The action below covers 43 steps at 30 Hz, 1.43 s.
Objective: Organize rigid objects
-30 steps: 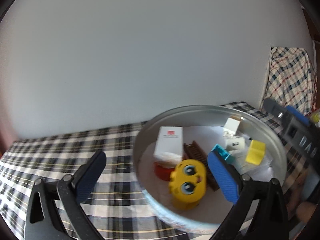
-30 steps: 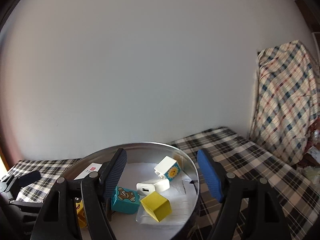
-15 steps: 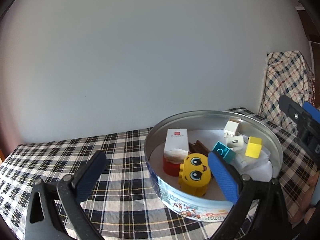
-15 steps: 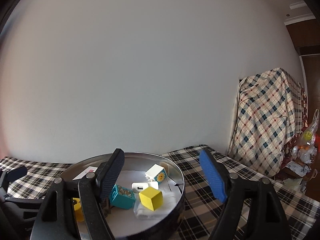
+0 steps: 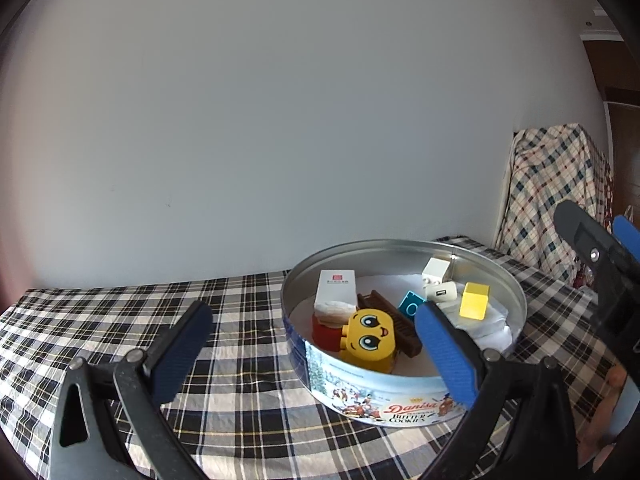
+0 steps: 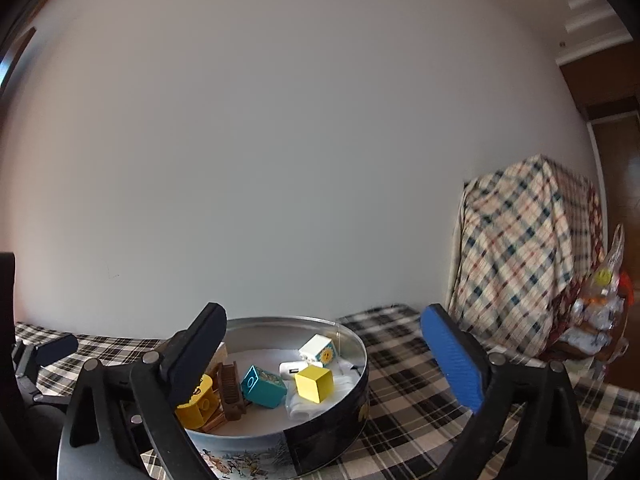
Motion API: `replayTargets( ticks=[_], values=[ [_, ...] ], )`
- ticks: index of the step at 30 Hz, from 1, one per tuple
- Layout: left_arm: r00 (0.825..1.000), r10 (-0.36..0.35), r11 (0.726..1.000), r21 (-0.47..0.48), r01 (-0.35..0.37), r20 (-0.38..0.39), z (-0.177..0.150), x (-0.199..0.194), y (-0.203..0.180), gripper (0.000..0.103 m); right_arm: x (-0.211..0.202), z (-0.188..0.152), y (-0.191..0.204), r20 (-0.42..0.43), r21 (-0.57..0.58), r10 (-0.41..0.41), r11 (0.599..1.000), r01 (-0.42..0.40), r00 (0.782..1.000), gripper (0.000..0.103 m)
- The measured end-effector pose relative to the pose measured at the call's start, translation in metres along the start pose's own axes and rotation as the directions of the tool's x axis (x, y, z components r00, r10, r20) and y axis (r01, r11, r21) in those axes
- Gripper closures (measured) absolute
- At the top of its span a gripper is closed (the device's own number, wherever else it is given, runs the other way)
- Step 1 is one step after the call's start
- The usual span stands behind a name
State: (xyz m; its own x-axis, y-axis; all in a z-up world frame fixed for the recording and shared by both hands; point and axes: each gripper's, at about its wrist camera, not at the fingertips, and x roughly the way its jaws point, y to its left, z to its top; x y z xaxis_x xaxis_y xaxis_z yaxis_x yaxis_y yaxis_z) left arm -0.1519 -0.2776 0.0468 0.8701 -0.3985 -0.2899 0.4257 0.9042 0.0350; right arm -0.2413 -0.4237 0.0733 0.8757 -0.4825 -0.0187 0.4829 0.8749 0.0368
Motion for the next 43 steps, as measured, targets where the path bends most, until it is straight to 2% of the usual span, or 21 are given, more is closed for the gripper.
replayTargets(
  ticks=[19, 33, 38, 43],
  values=[
    [0.999, 0.038, 0.999, -0.024, -0.038, -0.002, -0.0011, -0.0019, 0.0056, 0.000, -0.0102, 0.0021, 0.0066, 0.050, -0.050, 0.006, 0.999, -0.003, 0.999, 0.001],
    [0.999, 0.050, 0.999, -0.020, -0.050, -0.009, -0.0010, -0.0013, 0.0063, 0.000, -0.0097, 0.0020, 0.0069, 0.044, -0.056, 0.004, 0.998, -0.002, 0.999, 0.001],
    [0.999, 0.027, 0.999, -0.030, -0.028, -0.035, -0.0025, 0.0021, 0.0078, 0.000, -0.0070, 0.0023, 0.0058, 0.031, -0.045, -0.004, 0.999, 0.005, 1.000, 0.001],
    [0.999, 0.025, 0.999, -0.019, -0.026, -0.029, -0.0039, 0.0004, 0.0060, 0.000, -0.0039, 0.0021, 0.0061, 0.019, -0.040, -0.005, 0.999, 0.006, 1.000, 0.001]
  ],
)
